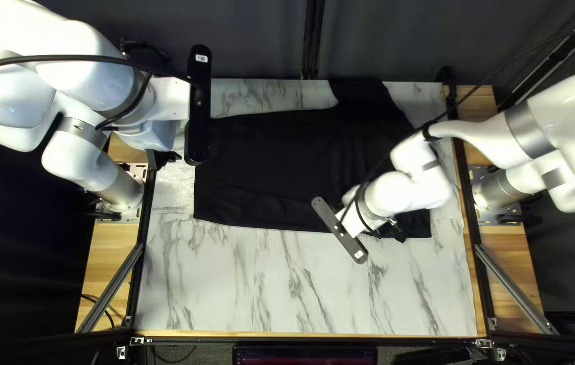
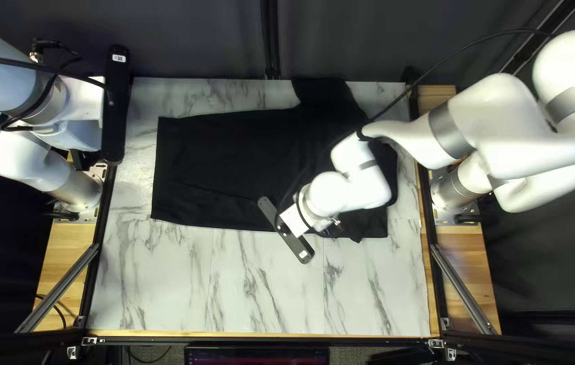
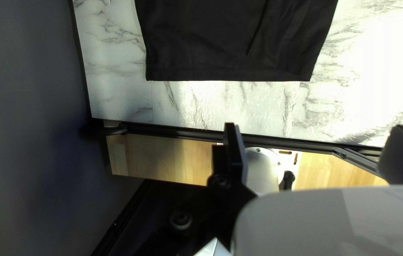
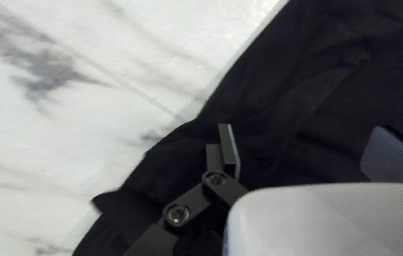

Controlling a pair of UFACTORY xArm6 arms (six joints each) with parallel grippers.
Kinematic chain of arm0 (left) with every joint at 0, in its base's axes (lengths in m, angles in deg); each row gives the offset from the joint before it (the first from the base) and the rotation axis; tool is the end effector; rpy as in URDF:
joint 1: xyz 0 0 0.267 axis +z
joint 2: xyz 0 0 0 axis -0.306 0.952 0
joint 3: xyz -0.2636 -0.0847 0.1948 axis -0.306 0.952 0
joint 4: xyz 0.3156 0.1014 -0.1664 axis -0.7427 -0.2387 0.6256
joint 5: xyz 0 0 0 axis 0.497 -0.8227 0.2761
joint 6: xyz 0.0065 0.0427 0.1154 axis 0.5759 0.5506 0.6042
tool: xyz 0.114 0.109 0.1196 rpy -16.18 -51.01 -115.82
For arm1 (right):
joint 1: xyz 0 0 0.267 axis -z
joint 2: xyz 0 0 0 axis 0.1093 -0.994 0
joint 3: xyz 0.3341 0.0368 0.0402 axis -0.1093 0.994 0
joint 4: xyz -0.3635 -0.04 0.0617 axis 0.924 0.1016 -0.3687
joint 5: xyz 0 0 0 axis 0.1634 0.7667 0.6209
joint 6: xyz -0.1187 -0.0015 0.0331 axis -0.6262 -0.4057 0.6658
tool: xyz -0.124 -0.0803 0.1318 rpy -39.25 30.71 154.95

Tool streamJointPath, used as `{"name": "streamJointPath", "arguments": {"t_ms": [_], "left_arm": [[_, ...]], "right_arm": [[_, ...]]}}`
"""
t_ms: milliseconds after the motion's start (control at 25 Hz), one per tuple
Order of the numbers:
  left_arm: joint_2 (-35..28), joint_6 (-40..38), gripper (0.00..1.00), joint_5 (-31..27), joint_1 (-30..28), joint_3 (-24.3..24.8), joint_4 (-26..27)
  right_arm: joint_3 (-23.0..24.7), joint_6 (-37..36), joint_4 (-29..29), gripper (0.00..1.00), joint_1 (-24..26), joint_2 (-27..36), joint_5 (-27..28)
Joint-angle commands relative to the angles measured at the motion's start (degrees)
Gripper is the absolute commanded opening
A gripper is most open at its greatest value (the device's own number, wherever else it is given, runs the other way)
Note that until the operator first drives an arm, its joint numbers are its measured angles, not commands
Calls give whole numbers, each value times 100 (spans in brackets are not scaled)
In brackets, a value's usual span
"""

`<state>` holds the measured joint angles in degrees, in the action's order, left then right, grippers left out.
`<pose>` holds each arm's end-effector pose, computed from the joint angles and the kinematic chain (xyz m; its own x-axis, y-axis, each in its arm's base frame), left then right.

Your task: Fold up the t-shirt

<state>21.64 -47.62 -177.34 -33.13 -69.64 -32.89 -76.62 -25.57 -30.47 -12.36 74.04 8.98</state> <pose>0.2507 -0.0025 0.3990 0.9967 0.0119 0.0807 0.0274 -0.9807 -0.1938 0.4061 0.1105 0.0748 0.7254 0.6869 -0.0446 0.6866 -0.7175 0.1172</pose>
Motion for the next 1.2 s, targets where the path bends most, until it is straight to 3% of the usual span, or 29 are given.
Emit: {"name": "streamJointPath", "arguments": {"t_ms": [40, 80, 120, 200, 360, 400, 440, 480, 520, 760, 1200], "left_arm": [[0, 0, 100, 0, 0, 0, 0], [0, 0, 100, 0, 0, 0, 0], [0, 0, 100, 0, 0, 0, 0], [0, 0, 100, 0, 0, 0, 0], [0, 0, 100, 0, 0, 0, 0], [0, 0, 100, 0, 0, 0, 0], [0, 0, 100, 0, 0, 0, 0], [0, 0, 100, 0, 0, 0, 0], [0, 0, 100, 0, 0, 0, 0], [0, 0, 100, 0, 0, 0, 0], [0, 0, 100, 0, 0, 0, 0]], "right_arm": [[-52, 66, -116, 86, -258, -170, 97], [-57, 123, -153, 67, -323, -238, 75], [-74, 161, -169, 67, -359, -293, 71], [-167, 201, -233, 56, -411, -452, 118], [-323, 251, -281, 50, -419, -595, 354], [-323, 254, -278, 34, -397, -604, 373], [-324, 254, -275, 28, -384, -610, 384], [-323, 251, -269, 3, -358, -615, 400], [-321, 248, -265, 0, -345, -616, 405], [-179, 153, -254, 0, -172, -603, 339], [-301, 384, 3, 0, -248, -310, 746]]}}
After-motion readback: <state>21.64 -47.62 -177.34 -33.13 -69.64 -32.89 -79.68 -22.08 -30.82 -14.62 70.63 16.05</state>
